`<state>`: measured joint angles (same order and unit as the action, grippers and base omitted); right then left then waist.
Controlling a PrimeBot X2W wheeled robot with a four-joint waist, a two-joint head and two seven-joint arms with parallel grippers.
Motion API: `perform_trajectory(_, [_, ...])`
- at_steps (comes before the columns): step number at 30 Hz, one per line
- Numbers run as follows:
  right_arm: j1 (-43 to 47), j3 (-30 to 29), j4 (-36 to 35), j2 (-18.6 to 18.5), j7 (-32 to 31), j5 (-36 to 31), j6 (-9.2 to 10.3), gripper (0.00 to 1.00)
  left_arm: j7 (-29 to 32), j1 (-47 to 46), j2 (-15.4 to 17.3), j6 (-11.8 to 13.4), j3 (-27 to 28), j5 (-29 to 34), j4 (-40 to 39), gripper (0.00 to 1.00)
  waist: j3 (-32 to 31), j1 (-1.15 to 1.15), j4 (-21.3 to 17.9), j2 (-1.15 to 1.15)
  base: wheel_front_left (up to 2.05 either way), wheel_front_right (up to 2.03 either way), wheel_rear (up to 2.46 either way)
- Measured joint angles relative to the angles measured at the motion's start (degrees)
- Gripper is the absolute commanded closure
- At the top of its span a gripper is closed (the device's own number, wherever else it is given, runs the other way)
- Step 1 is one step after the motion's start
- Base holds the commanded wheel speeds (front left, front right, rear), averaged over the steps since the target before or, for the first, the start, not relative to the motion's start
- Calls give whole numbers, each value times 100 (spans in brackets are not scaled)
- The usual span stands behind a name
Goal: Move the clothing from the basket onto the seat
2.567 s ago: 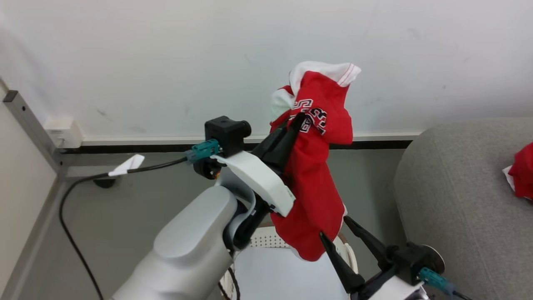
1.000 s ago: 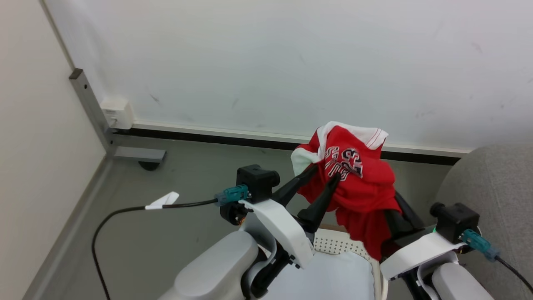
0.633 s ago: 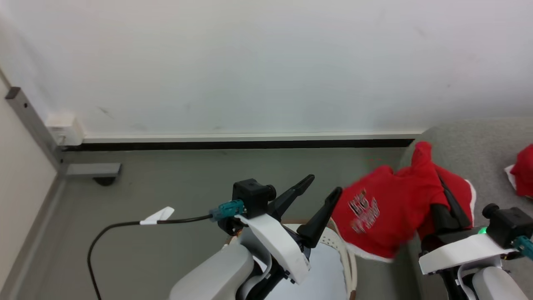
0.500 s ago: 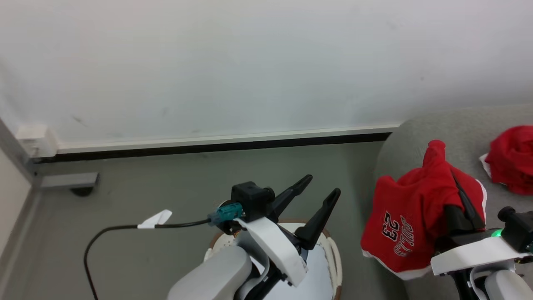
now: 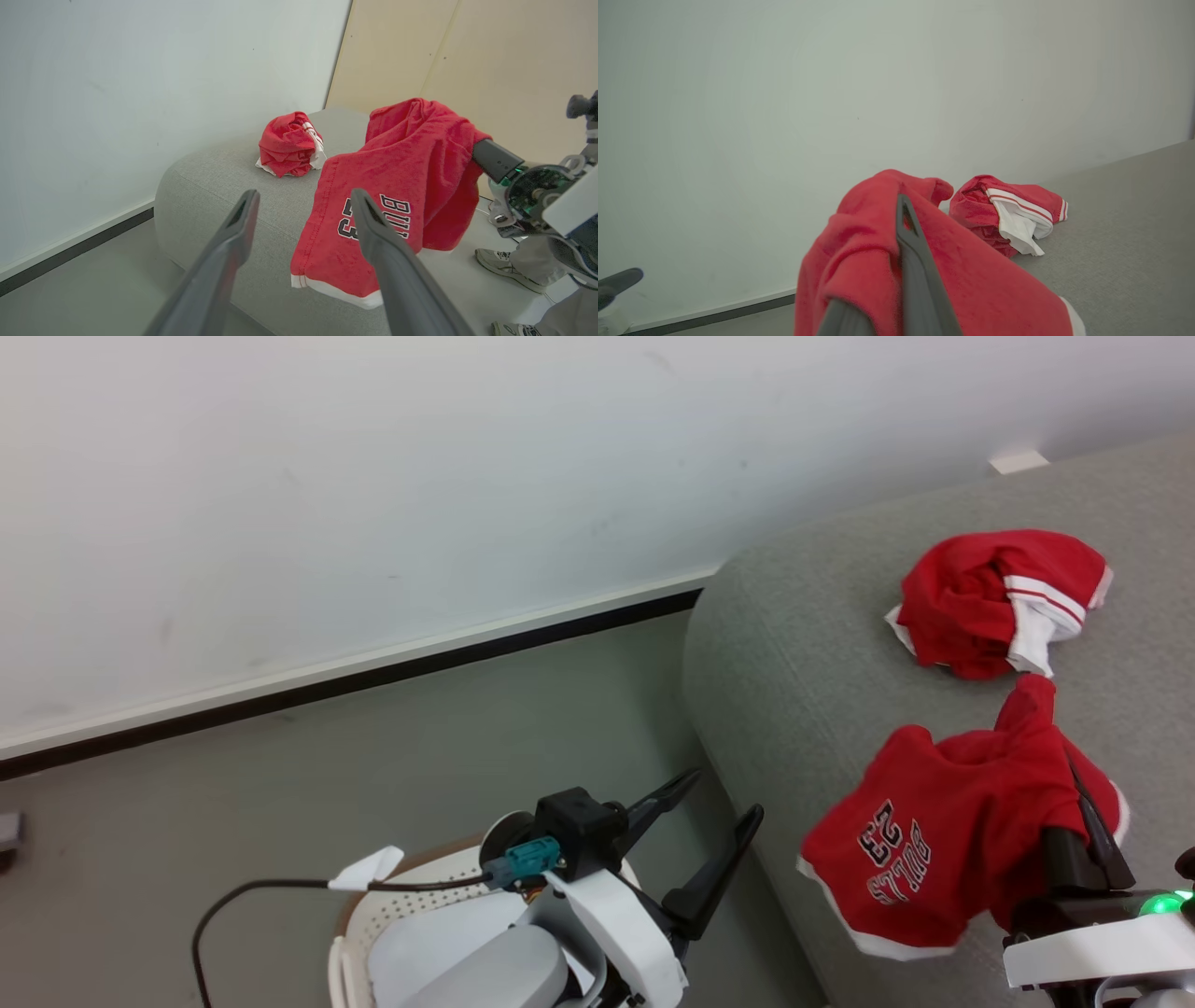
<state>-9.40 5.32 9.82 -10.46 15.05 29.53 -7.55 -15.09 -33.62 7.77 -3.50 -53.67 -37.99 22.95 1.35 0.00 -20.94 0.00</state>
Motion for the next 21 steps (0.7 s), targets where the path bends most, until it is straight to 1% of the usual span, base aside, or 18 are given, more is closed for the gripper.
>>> perform_trajectory(4, [38, 0, -68, 10, -1, 30, 0, 100, -3, 17, -29, -7, 27, 114, 92, 0, 80, 0, -212, 0, 0, 0, 0])
perform_trajectory(7, [43, -2, -88, 5, -1, 31, 0, 100, -3, 17, -55, -25, 42, 130, 185, 0, 114, 0, -270, 0, 0, 0, 0])
perform_trajectory(15, [-67, 8, -151, -45, -1, 37, 0, 100, -3, -1, -110, -75, 21, 148, 401, 0, 187, 0, -202, 0, 0, 0, 0])
perform_trajectory(17, [-280, 37, -144, -87, 0, 74, 0, 100, -3, -15, -110, -76, 13, 151, 423, 0, 243, 0, -173, 0, 0, 0, 0])
perform_trajectory(21, [-805, 96, -94, -283, -1, 169, 0, 100, 20, -110, -102, -109, -14, 156, 432, 0, 431, 0, -84, 0, 0, 0, 0])
